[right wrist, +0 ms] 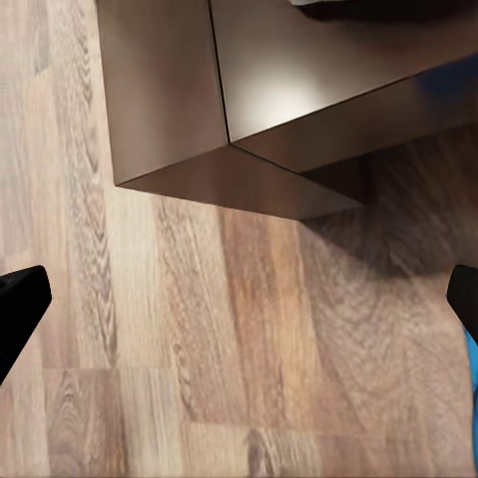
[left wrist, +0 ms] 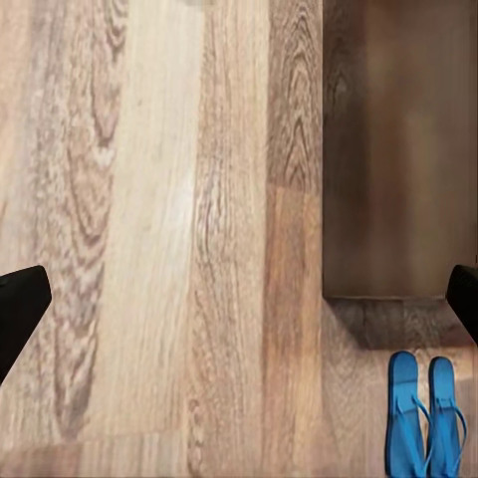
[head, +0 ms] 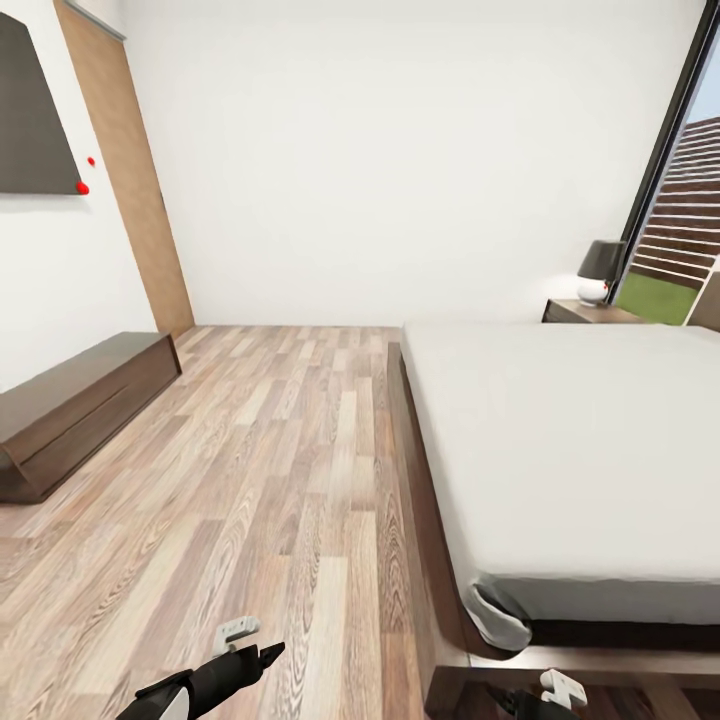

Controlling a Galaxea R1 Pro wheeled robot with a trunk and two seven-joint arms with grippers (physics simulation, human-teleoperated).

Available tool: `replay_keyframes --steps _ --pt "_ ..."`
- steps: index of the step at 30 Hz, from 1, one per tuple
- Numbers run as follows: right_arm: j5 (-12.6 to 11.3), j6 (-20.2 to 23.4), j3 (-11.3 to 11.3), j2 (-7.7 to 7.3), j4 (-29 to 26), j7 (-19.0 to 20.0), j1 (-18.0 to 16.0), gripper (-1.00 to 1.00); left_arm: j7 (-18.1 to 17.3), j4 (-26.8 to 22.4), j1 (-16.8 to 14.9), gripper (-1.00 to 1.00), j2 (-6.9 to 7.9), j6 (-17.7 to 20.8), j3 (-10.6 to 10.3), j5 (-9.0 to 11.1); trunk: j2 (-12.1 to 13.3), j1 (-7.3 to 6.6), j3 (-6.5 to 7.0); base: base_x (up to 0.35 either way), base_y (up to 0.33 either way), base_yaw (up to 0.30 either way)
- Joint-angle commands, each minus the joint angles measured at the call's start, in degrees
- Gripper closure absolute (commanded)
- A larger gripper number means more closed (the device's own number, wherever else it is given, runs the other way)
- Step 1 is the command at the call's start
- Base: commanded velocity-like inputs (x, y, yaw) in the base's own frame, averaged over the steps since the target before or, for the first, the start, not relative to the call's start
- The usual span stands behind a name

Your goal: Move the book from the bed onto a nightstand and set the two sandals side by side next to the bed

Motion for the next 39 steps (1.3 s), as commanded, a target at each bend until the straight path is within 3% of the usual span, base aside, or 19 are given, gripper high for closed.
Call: replay_keyframes --steps 1,6,39 --pt "-0.6 0.2 0.5 -0.03 0.0 0.2 0.0 -1.0 -0.2 0.0 0.0 -1.0 -0.01 0.6 0.2 0.4 0.4 -0.24 0.13 0.0 0.0 0.0" --pt "-0.7 0.2 0.5 -0.03 0.0 0.3 0.0 -1.0 -0.3 0.0 0.0 -1.0 -0.01 0.6 0.2 0.4 2.4 -1.33 1.03 0.0 0.0 -0.008" --pt "-0.7 0.2 0.5 -0.03 0.0 0.4 0.0 -1.0 -0.3 0.0 0.0 -1.0 0.05 0.6 0.3 0.4 2.4 -1.33 1.03 0.0 0.0 -0.264"
